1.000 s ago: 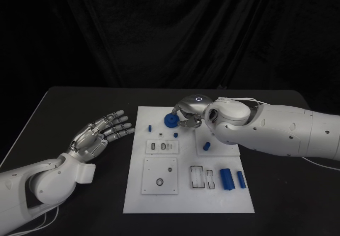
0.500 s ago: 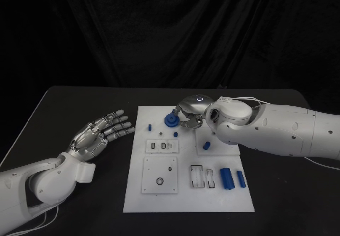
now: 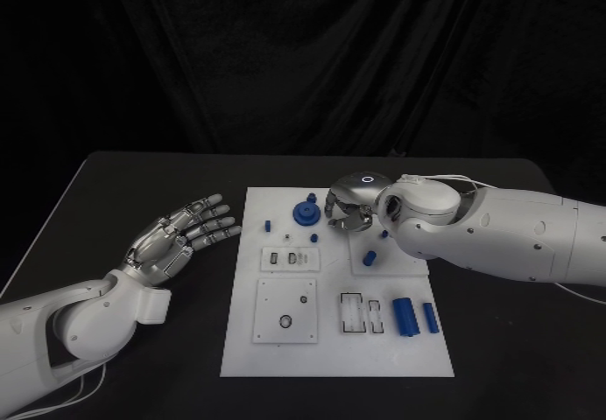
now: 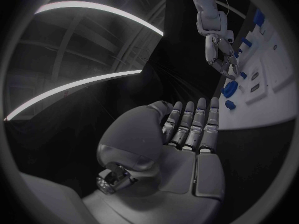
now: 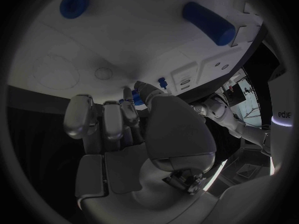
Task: Assemble the parts on the task board
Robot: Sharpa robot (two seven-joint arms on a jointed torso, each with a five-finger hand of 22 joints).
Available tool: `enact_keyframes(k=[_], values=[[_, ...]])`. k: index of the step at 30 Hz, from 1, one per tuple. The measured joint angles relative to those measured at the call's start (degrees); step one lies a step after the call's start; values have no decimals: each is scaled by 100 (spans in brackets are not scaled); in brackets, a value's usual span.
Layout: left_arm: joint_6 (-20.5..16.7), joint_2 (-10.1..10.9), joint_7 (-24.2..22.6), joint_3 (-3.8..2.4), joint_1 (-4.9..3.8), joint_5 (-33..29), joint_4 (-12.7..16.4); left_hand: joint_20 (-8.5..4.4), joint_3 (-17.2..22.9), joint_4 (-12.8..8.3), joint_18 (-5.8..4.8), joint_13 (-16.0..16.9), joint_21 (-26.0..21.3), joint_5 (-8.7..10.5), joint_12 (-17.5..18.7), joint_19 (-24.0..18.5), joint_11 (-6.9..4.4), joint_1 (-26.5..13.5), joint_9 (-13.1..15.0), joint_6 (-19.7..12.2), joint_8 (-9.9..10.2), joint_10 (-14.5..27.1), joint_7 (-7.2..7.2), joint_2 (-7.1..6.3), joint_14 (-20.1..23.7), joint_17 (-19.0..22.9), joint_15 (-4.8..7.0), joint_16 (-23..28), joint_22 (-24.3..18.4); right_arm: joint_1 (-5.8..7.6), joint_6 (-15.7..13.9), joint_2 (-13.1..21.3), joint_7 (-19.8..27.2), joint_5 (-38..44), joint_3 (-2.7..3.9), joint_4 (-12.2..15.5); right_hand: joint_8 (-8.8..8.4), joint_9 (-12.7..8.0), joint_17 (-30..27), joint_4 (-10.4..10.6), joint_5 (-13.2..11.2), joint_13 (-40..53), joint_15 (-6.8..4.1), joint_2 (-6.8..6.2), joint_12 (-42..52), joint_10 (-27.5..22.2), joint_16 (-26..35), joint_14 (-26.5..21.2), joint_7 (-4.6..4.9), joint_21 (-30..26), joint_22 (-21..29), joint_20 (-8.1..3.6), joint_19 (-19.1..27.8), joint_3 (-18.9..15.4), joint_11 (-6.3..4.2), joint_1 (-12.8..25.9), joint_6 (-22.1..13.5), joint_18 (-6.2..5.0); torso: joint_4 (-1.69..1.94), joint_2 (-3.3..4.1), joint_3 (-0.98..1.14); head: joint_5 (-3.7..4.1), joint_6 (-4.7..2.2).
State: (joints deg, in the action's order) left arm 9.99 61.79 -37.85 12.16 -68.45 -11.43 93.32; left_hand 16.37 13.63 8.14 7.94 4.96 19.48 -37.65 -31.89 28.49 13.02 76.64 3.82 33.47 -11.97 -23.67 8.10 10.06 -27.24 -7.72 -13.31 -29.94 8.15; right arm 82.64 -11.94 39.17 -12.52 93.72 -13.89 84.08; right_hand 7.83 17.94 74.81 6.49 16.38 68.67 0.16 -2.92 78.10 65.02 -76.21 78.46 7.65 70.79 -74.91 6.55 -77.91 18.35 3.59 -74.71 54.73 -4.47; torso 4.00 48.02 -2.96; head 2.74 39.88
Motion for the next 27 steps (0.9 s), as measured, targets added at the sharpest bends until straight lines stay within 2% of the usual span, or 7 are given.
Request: enact_keyframes(k=[6, 10, 11, 13, 15, 21, 27], values=[[2, 46, 2, 0, 0, 0, 16, 0, 32, -1, 0, 0, 0, 0, 0, 0, 20, -22, 4, 20, 0, -20, 20, 22, 0, 0, 0, -22, 0, 11, -39, 253, -6, -1, 2, 127, 0, 6, -12, 24, -50, -3, 0, 31, 0, 0, 0, 0, -15, 0, 0, 0, 0, -24, 0, 31, 26, 0, 0, 0, 0, -15, -18], [0, 67, 2, 0, 0, 0, 32, 0, 32, -1, 0, 0, 0, 0, 0, 0, 21, -22, 6, 20, 0, -21, 20, 22, 0, 0, 0, -22, 0, 135, -111, 518, -9, -3, -4, 351, -67, 0, -82, 96, -204, -91, -22, 11, -28, -28, 42, 20, -43, -17, 0, 0, 1, -96, -69, 111, -14, 0, 1, 1, 0, -9, -48], [0, 71, 1, 0, 0, 0, 37, 0, 32, 0, 0, 0, 0, 0, 0, 0, 21, -32, 6, 20, 0, -21, 20, 13, 0, 0, 0, -22, 0, 180, -132, 601, -9, -3, -3, 427, -117, -16, -147, 119, -253, -203, -60, 6, -105, -144, 123, -18, -37, -85, 0, -27, 27, -120, -89, 115, -83, 0, 1, 1, 0, -4, -53], [-2, 79, 1, 0, 1, 0, 48, 0, 32, 0, 0, 0, 0, 0, 0, 0, 21, -45, 6, 20, 0, -21, 20, 0, 0, 0, 0, -22, 0, 277, -185, 808, -8, -3, 3, 603, -249, -97, -421, 198, -343, -908, -107, 6, -652, -713, 422, -213, -69, -358, 0, -83, 150, -121, -130, 115, -201, -1, 1, 1, 0, 10, -62], [-3, 81, -1, 0, 1, 0, 55, 0, 48, -17, 0, 0, 0, 0, 0, 0, 38, -45, 12, 41, 0, -38, 41, 0, 0, 0, 0, -22, 0, 346, -241, 994, -7, -3, 6, 760, -345, -181, -643, 254, -378, -1379, -129, 6, -1068, -898, 670, -313, -98, -565, 0, -111, 217, -110, -158, 115, -246, -93, 1, 1, 1, 27, -68], [-6, 81, -3, 0, 2, 0, 66, 0, 48, -17, 0, 0, 0, 0, -10, 0, 42, -45, 12, 41, 0, -42, 41, 0, 0, 0, 0, -29, 0, 447, -489, 1672, 10, -2, -8, 1244, -395, -298, -807, 328, -491, -1624, -152, -8, -1285, -822, 856, -290, -130, -601, 1, -165, 163, -167, -190, 101, -280, -95, 1, -2, 1, 44, -87], [-9, 91, -4, 0, 2, 0, 70, 0, 48, -17, 0, 0, 0, 0, -23, 0, 42, -44, 12, 41, 0, -42, 41, 0, 0, 0, 0, -44, 0, 453, -580, 2140, 1, -2, -32, 1431, -395, -447, -882, 426, -695, -1752, -191, -65, -1428, -768, 1003, -251, -182, -635, 1, -205, 122, -236, -237, 44, -470, -95, -5, -9, 1, 31, -80]])
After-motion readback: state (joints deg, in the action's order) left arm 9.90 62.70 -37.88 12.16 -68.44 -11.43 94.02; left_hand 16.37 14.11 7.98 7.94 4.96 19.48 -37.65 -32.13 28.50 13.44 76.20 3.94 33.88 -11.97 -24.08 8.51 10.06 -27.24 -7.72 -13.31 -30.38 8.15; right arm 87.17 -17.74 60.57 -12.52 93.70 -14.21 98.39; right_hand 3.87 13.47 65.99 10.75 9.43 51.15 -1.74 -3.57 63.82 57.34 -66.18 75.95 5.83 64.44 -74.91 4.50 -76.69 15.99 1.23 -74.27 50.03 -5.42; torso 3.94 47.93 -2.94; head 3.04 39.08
